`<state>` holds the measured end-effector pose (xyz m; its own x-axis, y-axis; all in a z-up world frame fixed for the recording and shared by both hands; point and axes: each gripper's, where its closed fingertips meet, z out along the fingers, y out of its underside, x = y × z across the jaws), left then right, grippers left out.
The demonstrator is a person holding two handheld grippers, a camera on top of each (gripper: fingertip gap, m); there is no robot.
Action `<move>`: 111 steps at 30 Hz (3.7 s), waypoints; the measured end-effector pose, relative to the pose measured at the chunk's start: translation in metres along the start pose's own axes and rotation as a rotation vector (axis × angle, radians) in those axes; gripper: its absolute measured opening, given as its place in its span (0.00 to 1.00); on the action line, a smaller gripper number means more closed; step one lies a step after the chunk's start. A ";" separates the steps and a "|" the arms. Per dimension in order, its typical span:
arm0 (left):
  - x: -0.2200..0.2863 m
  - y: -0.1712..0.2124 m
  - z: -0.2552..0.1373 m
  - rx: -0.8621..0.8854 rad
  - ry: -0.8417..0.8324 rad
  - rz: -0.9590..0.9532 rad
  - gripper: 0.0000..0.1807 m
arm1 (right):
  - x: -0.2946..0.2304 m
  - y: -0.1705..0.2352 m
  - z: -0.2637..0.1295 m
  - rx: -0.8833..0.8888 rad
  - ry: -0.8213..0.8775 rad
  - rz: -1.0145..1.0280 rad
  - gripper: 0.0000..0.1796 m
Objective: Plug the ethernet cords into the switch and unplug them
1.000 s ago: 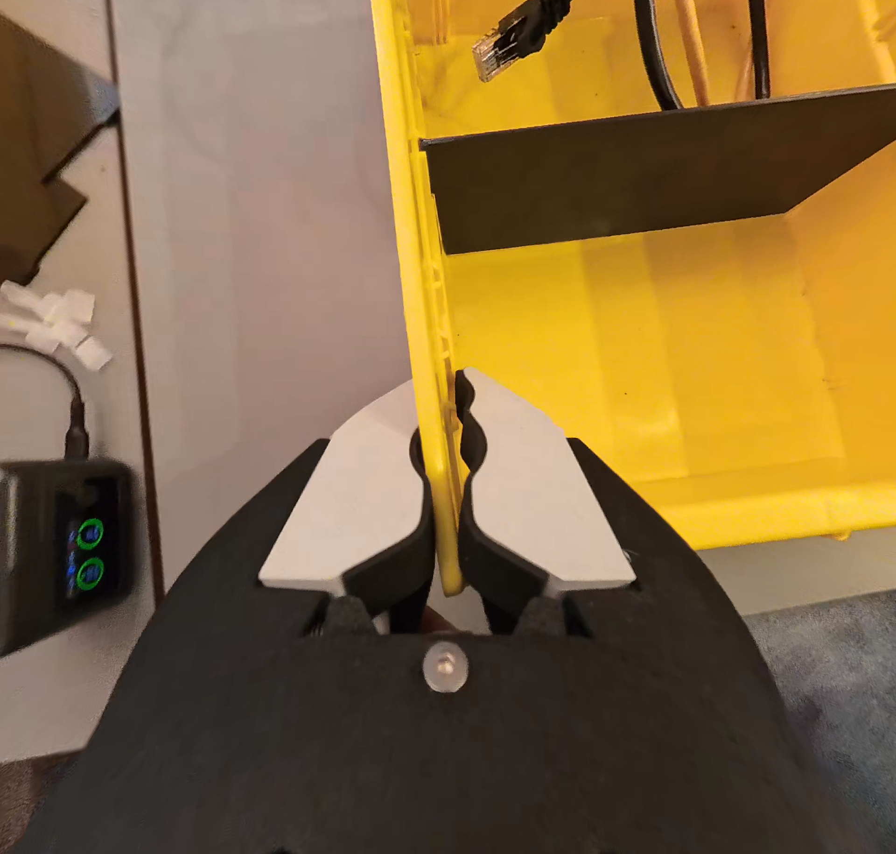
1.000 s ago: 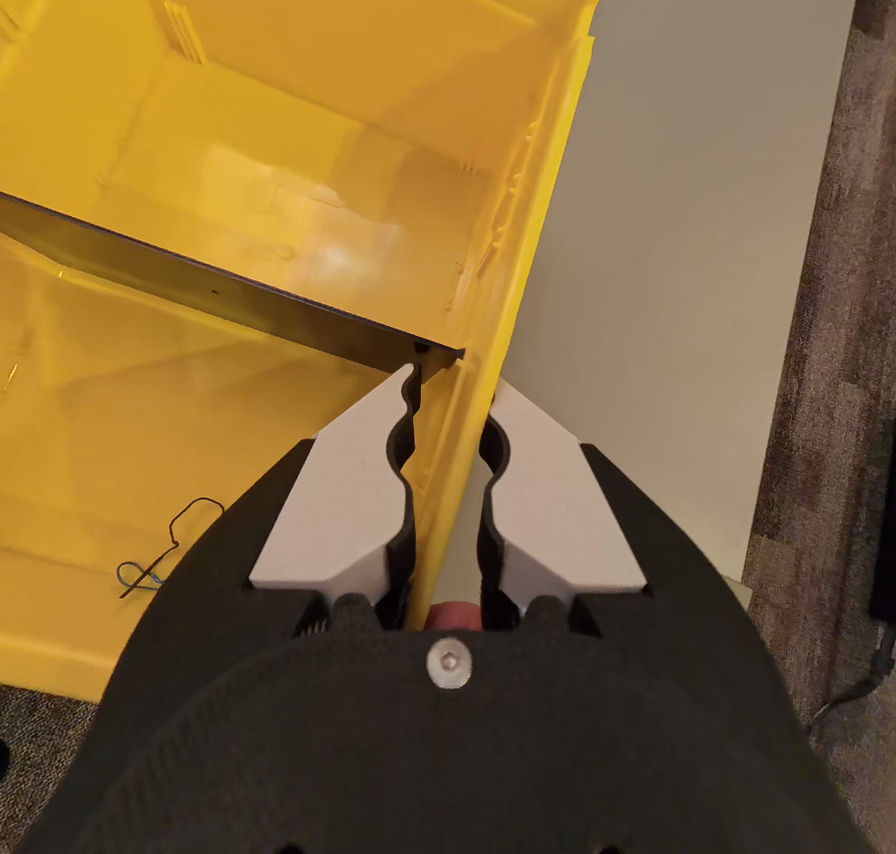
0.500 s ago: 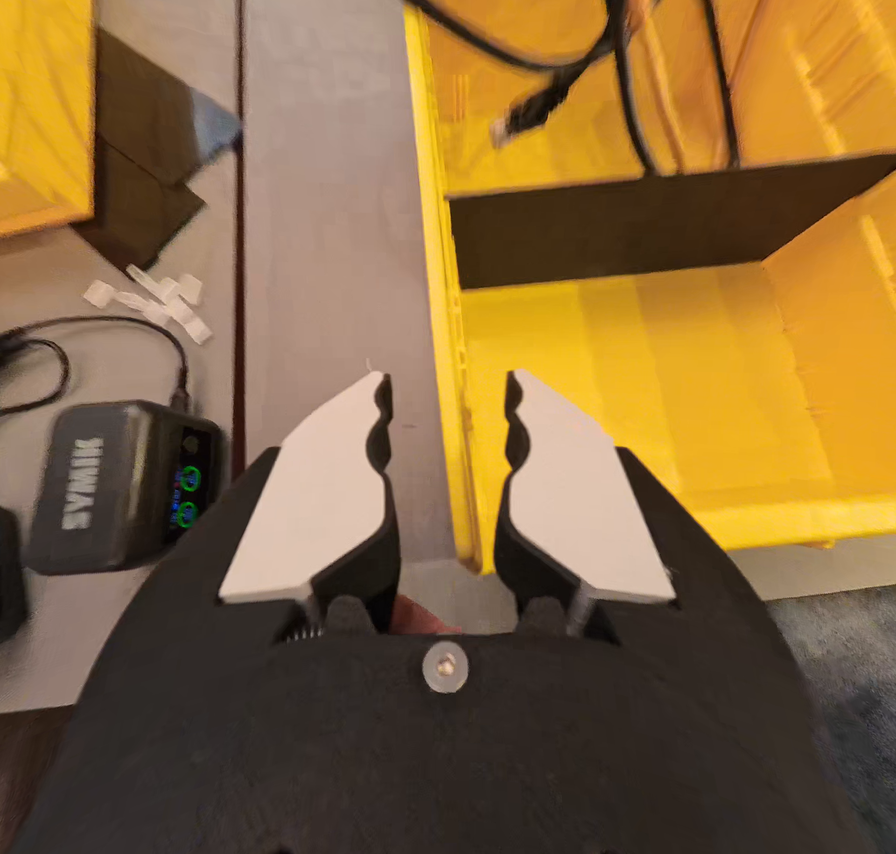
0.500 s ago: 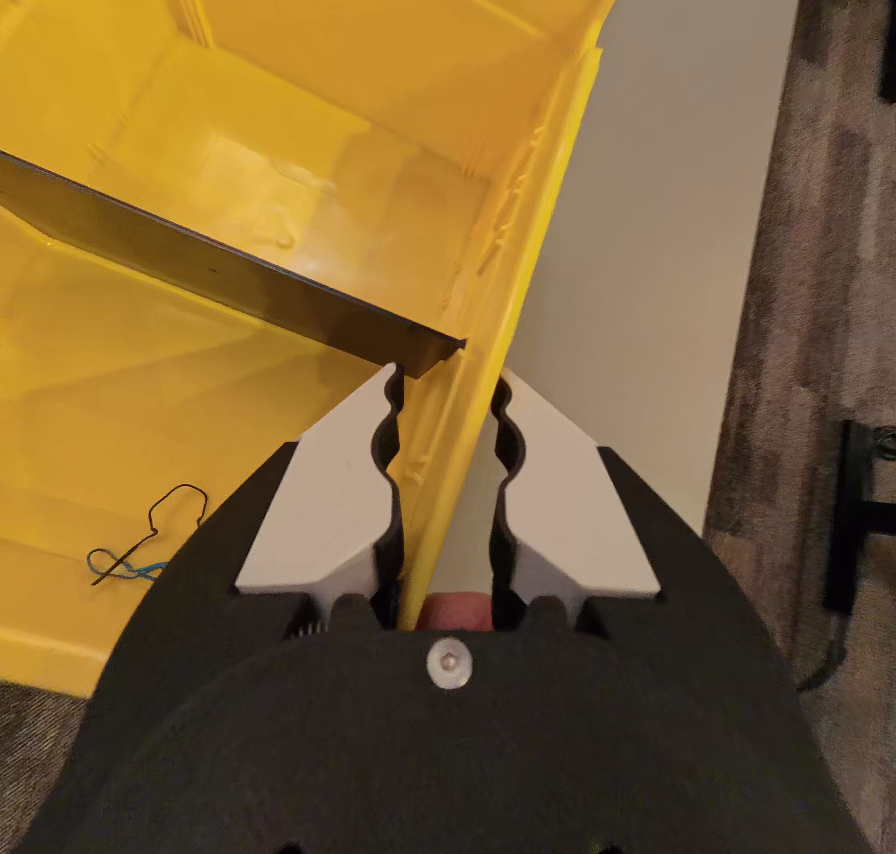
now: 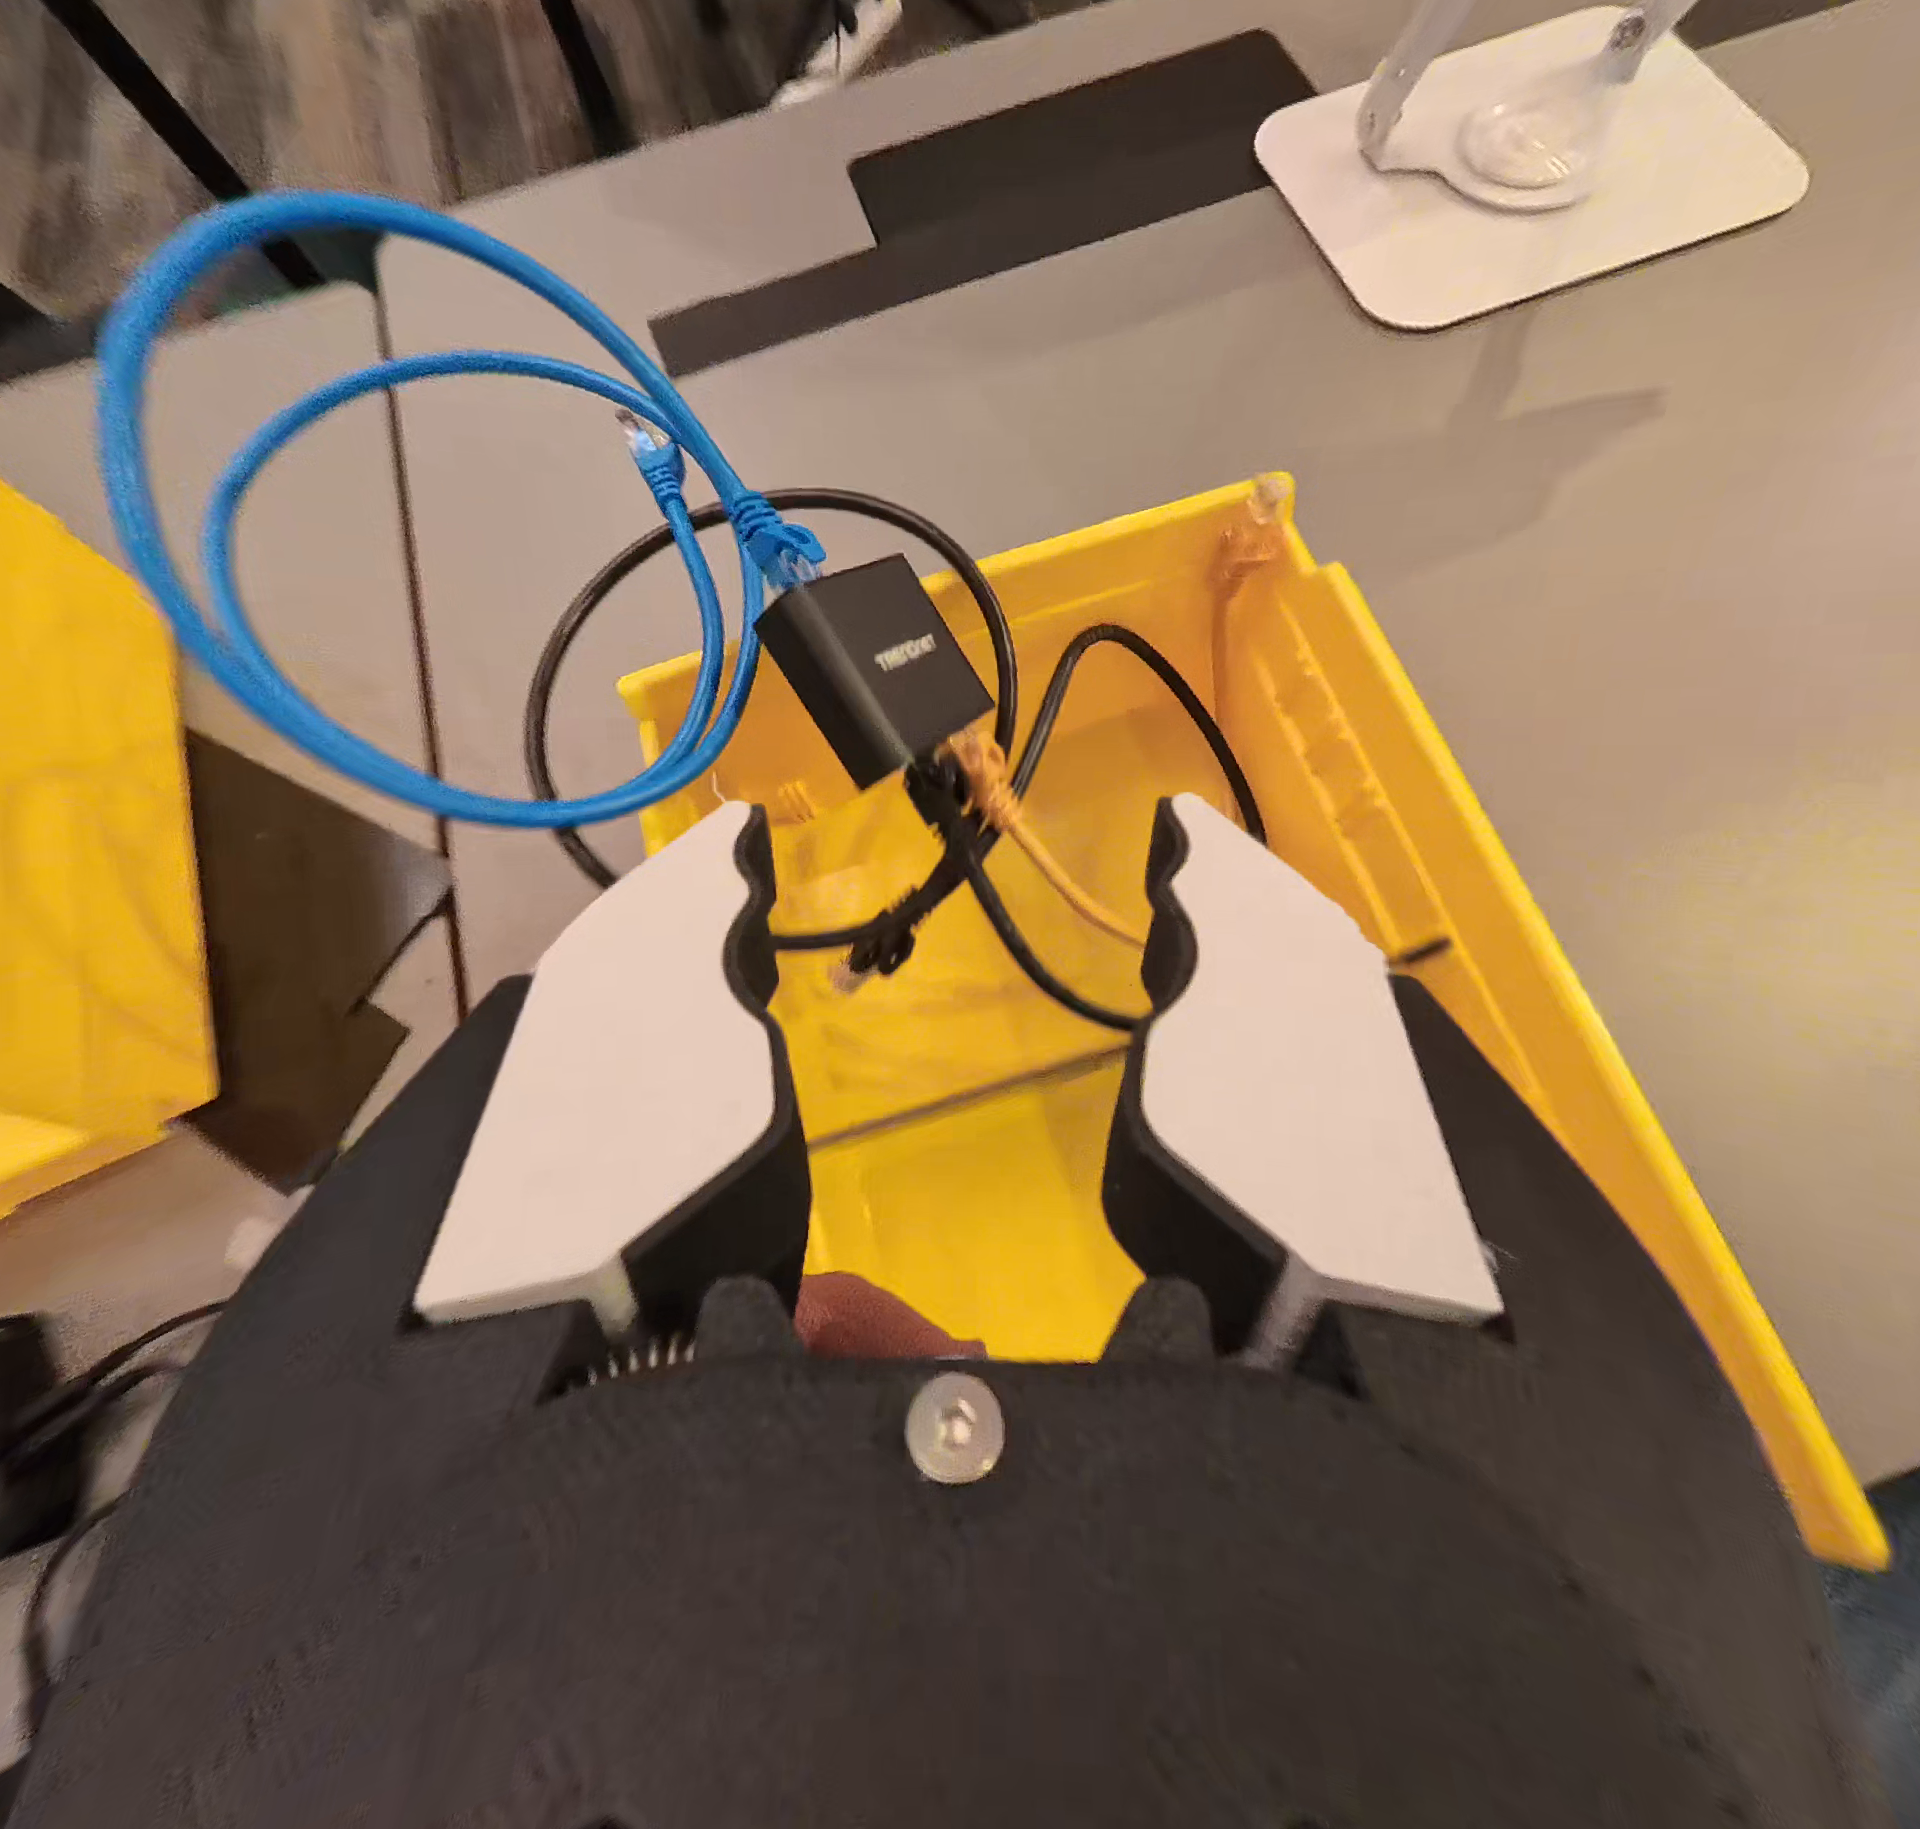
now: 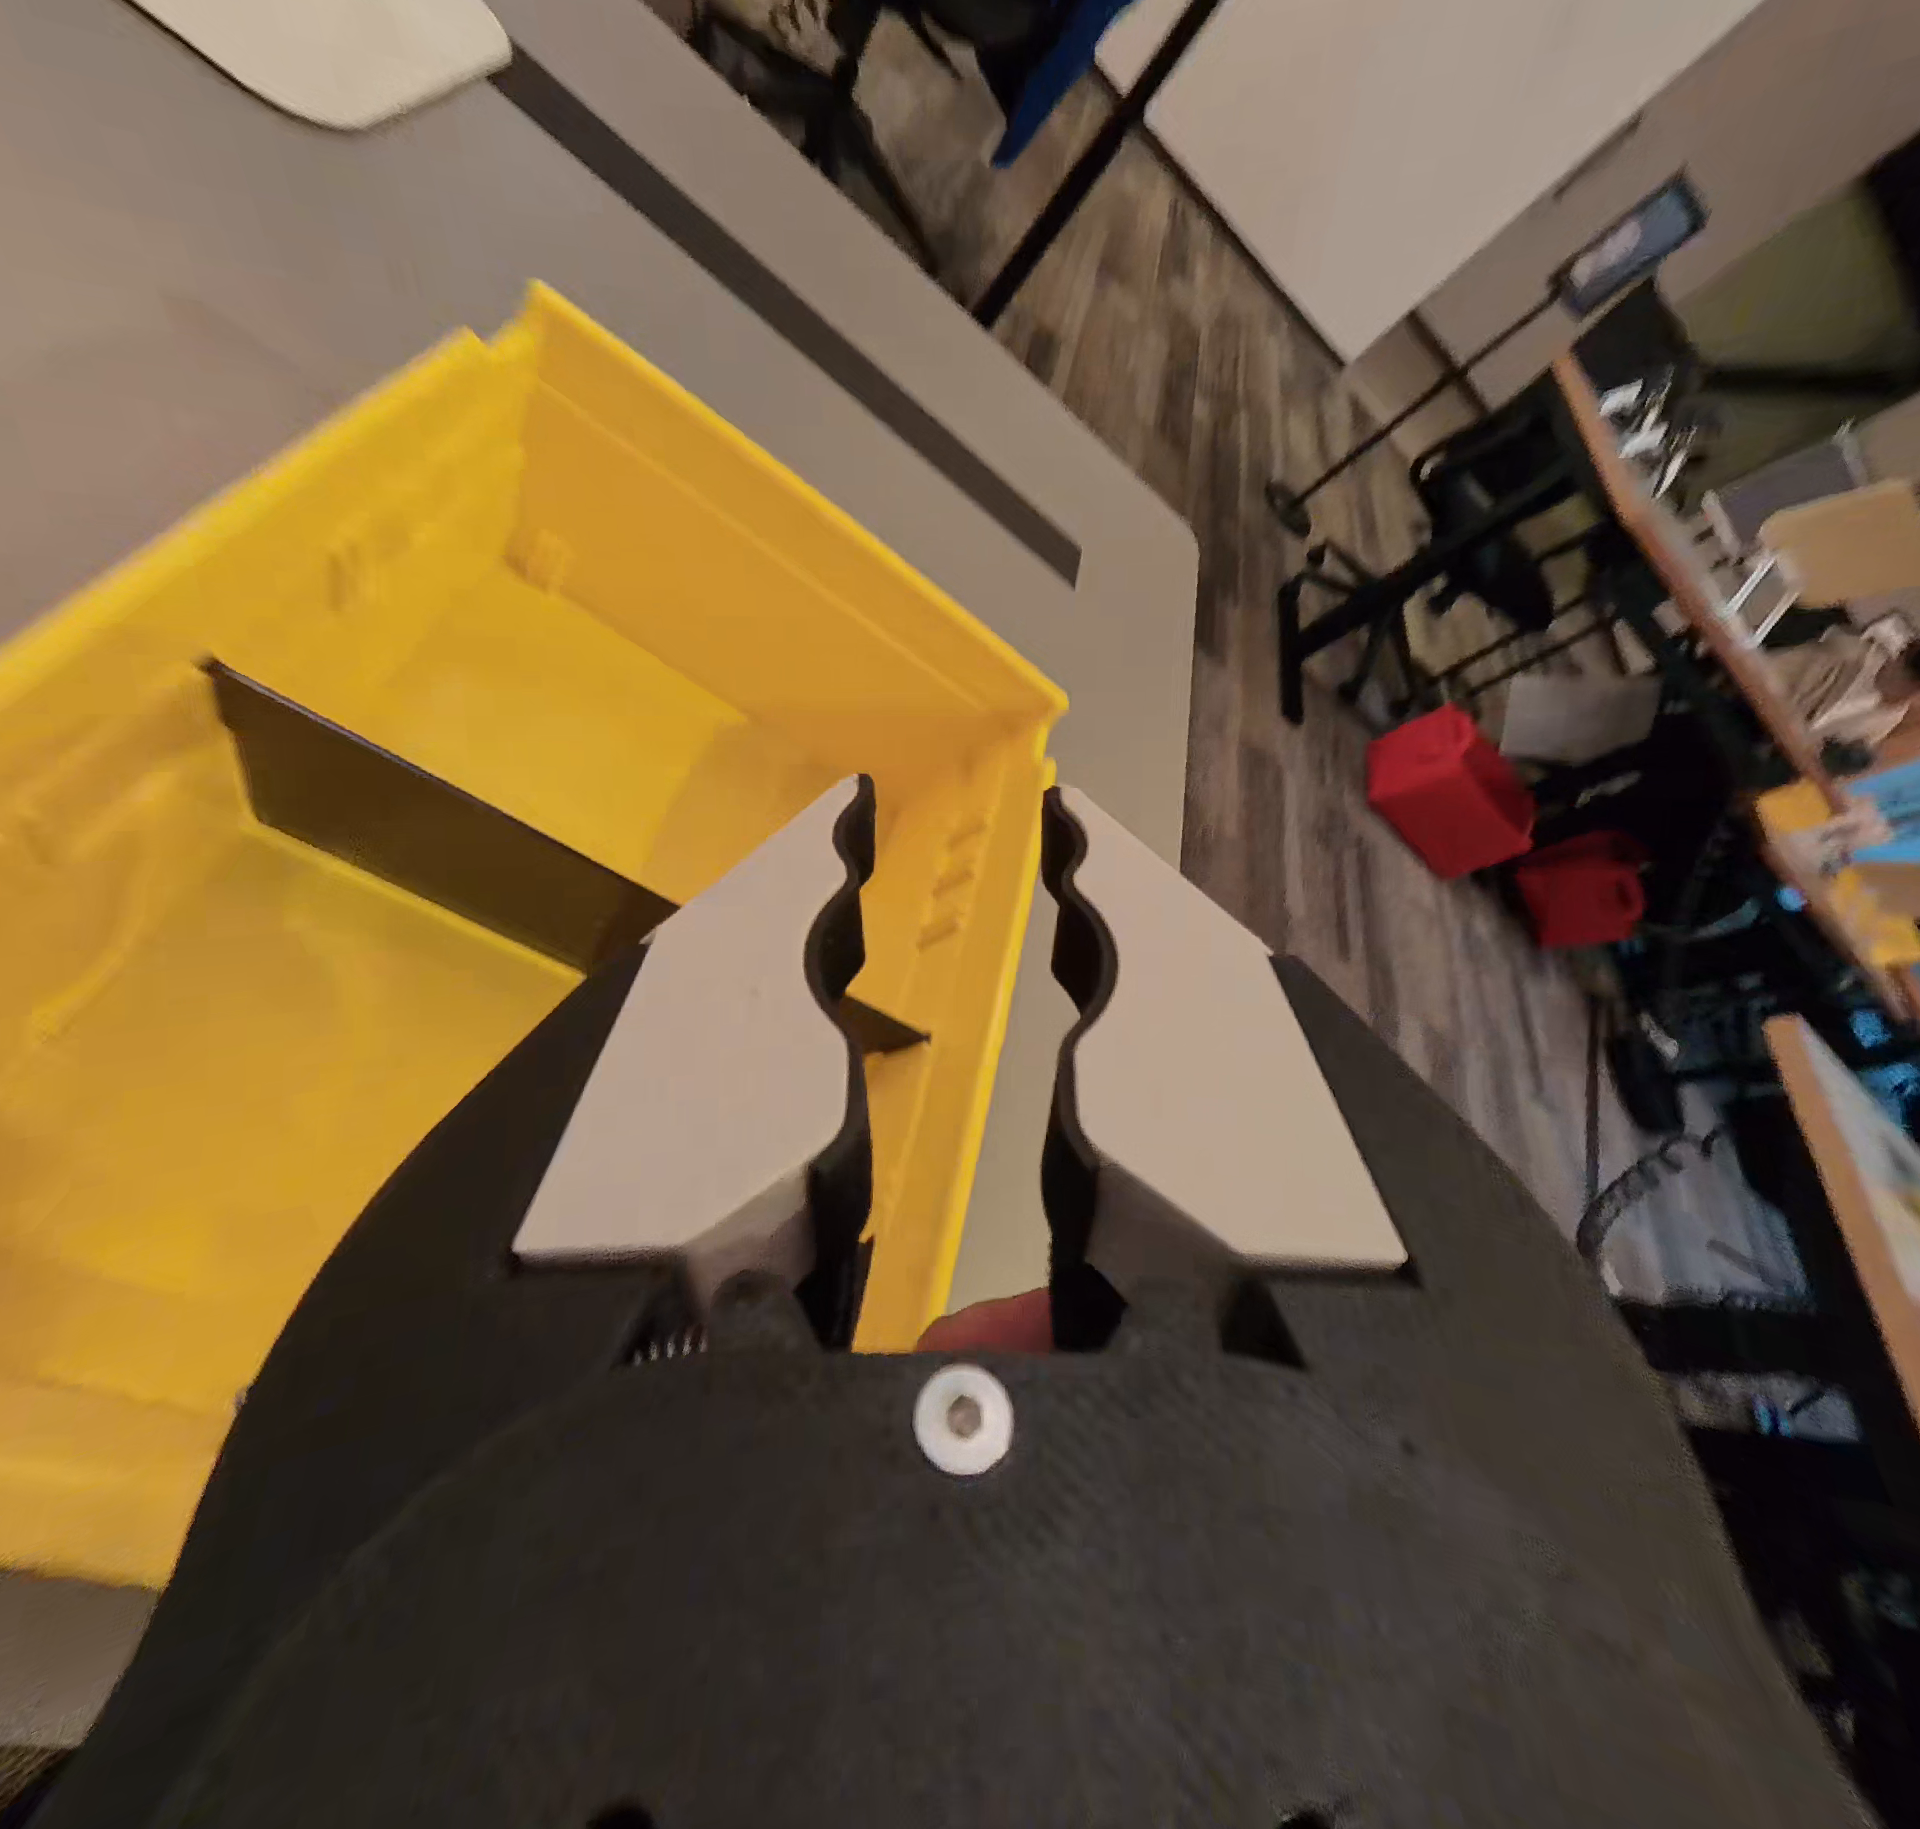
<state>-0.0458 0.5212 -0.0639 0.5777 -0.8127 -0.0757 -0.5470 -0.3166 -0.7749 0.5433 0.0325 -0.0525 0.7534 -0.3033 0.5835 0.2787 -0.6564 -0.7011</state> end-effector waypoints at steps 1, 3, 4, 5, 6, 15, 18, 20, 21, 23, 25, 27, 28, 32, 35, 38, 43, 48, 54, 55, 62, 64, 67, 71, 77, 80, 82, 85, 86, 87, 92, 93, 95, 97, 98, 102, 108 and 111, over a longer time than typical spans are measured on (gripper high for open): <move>-0.003 -0.003 0.013 -0.015 0.020 -0.037 0.38 | -0.005 -0.012 -0.004 0.034 0.006 -0.030 0.15; -0.011 -0.005 0.034 -0.046 0.023 -0.082 0.37 | -0.020 -0.031 -0.008 0.087 0.017 -0.119 0.13; -0.013 -0.005 0.042 -0.059 0.028 -0.100 0.36 | -0.029 -0.036 -0.008 0.093 0.014 -0.161 0.13; -0.013 -0.004 0.049 -0.078 0.039 -0.123 0.35 | -0.038 -0.041 -0.008 0.106 0.002 -0.195 0.13; -0.013 0.000 0.056 -0.112 0.042 -0.131 0.35 | -0.048 -0.047 -0.009 0.129 -0.016 -0.218 0.12; -0.023 0.000 0.086 -0.097 0.040 -0.242 0.18 | -0.092 -0.086 -0.014 0.231 -0.106 -0.269 0.10; -0.023 -0.005 0.083 -0.056 0.038 -0.251 0.15 | -0.100 -0.097 -0.017 0.252 -0.125 -0.291 0.10; -0.022 -0.010 0.079 -0.022 0.039 -0.264 0.14 | -0.108 -0.105 -0.020 0.272 -0.150 -0.299 0.10; -0.022 -0.014 0.076 -0.002 0.037 -0.263 0.14 | -0.112 -0.110 -0.022 0.283 -0.164 -0.300 0.09; -0.021 -0.022 0.067 0.036 0.024 -0.255 0.14 | -0.120 -0.120 -0.027 0.311 -0.196 -0.294 0.09; -0.019 -0.033 0.055 0.086 0.017 -0.249 0.13 | -0.131 -0.130 -0.032 0.335 -0.245 -0.278 0.09; -0.017 -0.046 0.039 0.154 0.010 -0.262 0.13 | -0.149 -0.141 -0.037 0.351 -0.328 -0.252 0.12; -0.015 -0.054 0.030 0.191 0.012 -0.268 0.13 | -0.159 -0.148 -0.041 0.364 -0.371 -0.240 0.13; 0.001 -0.092 -0.013 0.359 0.048 -0.288 0.13 | -0.205 -0.187 -0.061 0.458 -0.551 -0.183 0.21; 0.026 -0.121 -0.042 0.469 0.083 -0.272 0.13 | -0.246 -0.227 -0.077 0.540 -0.650 -0.191 0.26; 0.059 -0.145 -0.062 0.554 0.135 -0.264 0.13 | -0.287 -0.279 -0.098 0.664 -0.734 -0.163 0.38; 0.124 -0.174 -0.078 0.648 0.232 -0.251 0.12 | -0.345 -0.349 -0.108 0.747 -0.861 -0.106 0.42; 0.177 -0.184 -0.077 0.661 0.301 -0.203 0.12 | -0.375 -0.396 -0.092 0.742 -0.960 0.077 0.45; 0.215 -0.192 -0.079 0.668 0.400 -0.179 0.12 | -0.380 -0.423 -0.081 0.744 -1.124 0.314 0.35; 0.216 -0.194 -0.078 0.668 0.388 -0.163 0.12 | -0.381 -0.425 -0.082 0.755 -1.133 0.307 0.31; 0.226 -0.197 -0.082 0.652 0.432 -0.074 0.13 | -0.377 -0.426 -0.077 0.784 -1.153 0.305 0.10; 0.225 -0.198 -0.084 0.649 0.442 -0.067 0.13 | -0.373 -0.424 -0.073 0.772 -1.152 0.285 0.05; 0.222 -0.202 -0.093 0.683 0.459 -0.055 0.19 | -0.360 -0.426 -0.070 0.762 -1.165 0.259 0.01; 0.213 -0.205 -0.106 0.713 0.440 -0.015 0.21 | -0.347 -0.434 -0.074 0.735 -1.200 0.151 0.01; 0.198 -0.155 -0.092 0.561 0.384 0.088 0.24 | -0.305 -0.457 -0.079 0.760 -1.201 0.098 0.01; 0.170 -0.105 -0.056 0.392 0.191 0.244 0.25 | -0.279 -0.470 -0.083 0.802 -1.192 0.111 0.01; 0.145 -0.069 -0.034 0.253 0.099 0.307 0.27 | -0.264 -0.478 -0.087 0.821 -1.182 0.110 0.01; 0.136 -0.042 -0.018 0.181 0.140 0.256 0.27 | -0.246 -0.488 -0.095 0.841 -1.154 0.092 0.01; 0.144 -0.038 -0.018 0.173 0.180 0.250 0.27 | -0.242 -0.489 -0.097 0.841 -1.150 0.080 0.01; 0.156 -0.038 -0.020 0.186 0.222 0.254 0.27 | -0.238 -0.487 -0.099 0.834 -1.147 0.063 0.01; 0.267 -0.022 -0.027 0.158 0.474 0.405 0.27 | -0.229 -0.456 -0.096 0.744 -1.155 0.003 0.00; 0.290 -0.009 -0.018 0.117 0.515 0.435 0.26 | -0.227 -0.448 -0.095 0.735 -1.157 0.014 0.01; 0.310 0.013 0.017 0.057 0.459 0.485 0.24 | -0.226 -0.435 -0.093 0.727 -1.167 0.045 0.01; 0.321 0.029 0.048 0.007 0.460 0.455 0.24 | -0.228 -0.420 -0.092 0.715 -1.176 0.074 0.01; 0.326 0.034 0.058 -0.014 0.474 0.424 0.24 | -0.231 -0.412 -0.092 0.707 -1.184 0.081 0.01; 0.295 0.033 0.097 -0.019 0.293 0.405 0.30 | -0.244 -0.379 -0.087 0.656 -1.208 0.096 0.01; 0.232 0.018 0.121 0.021 0.114 0.232 0.33 | -0.262 -0.345 -0.077 0.592 -1.260 0.104 0.01; 0.208 0.012 0.129 0.028 0.083 0.128 0.36 | -0.272 -0.330 -0.072 0.543 -1.303 0.073 0.01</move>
<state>0.1462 0.4112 -0.1695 0.4522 -0.8833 -0.1239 -0.5948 -0.1952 -0.7798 0.2038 0.2815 0.0497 0.6951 0.7176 -0.0428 0.1817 -0.2330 -0.9553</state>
